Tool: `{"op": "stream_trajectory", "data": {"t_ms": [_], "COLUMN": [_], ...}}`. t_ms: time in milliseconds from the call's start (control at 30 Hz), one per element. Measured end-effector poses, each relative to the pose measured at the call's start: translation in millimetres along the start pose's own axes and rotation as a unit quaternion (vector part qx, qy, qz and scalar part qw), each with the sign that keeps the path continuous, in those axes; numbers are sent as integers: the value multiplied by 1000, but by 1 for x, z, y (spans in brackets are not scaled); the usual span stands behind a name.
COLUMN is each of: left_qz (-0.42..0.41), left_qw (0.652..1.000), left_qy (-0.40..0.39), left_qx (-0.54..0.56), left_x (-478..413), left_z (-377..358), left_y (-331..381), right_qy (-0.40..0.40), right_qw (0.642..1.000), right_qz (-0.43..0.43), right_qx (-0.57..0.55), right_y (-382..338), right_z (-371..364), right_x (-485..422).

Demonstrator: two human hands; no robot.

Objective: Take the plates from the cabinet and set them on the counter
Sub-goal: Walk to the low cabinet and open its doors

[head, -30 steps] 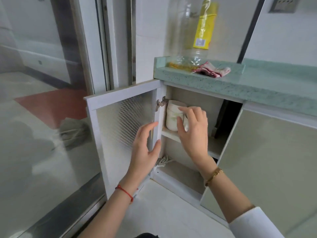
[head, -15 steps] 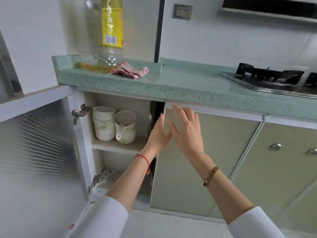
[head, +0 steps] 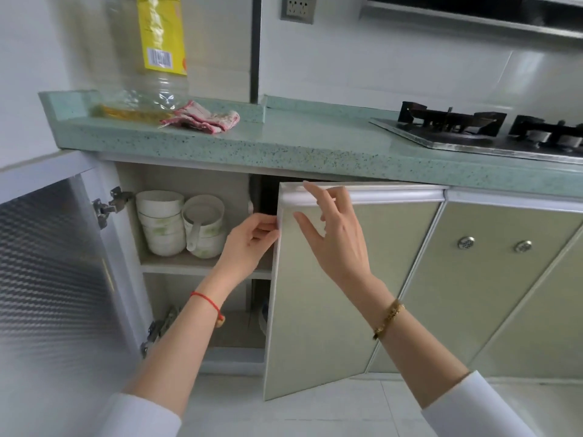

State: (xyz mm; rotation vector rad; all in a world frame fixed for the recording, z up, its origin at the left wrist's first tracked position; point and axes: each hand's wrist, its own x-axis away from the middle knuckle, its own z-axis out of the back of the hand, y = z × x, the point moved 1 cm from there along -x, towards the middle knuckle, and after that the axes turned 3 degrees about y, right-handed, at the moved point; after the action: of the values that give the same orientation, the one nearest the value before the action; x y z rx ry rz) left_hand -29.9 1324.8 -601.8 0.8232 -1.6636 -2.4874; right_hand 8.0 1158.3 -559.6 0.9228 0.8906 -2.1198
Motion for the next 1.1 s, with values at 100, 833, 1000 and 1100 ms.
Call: {"op": "stream_trajectory", "data": {"t_ms": [100,833,1000,1100], "left_qz": [-12,-117,-178,-183], "left_qw": [997,961,965,970], "left_qy": [-29,-100,-34,-23], "left_qx": [70,231,189,156], "left_x": [29,177,183,183], "left_z": [-4,-208,-256,-286], "left_y": [10,122,146,157], "right_qy": [6,194,228,237], "right_qw": [1000,977,967,962], "right_qz": [9,-83,-99,-116], "right_qx": [0,34,62,68], "right_y": [-6,47,72,93], "right_z": [21,227,258,276], "right_x": [12,150,160,160]}}
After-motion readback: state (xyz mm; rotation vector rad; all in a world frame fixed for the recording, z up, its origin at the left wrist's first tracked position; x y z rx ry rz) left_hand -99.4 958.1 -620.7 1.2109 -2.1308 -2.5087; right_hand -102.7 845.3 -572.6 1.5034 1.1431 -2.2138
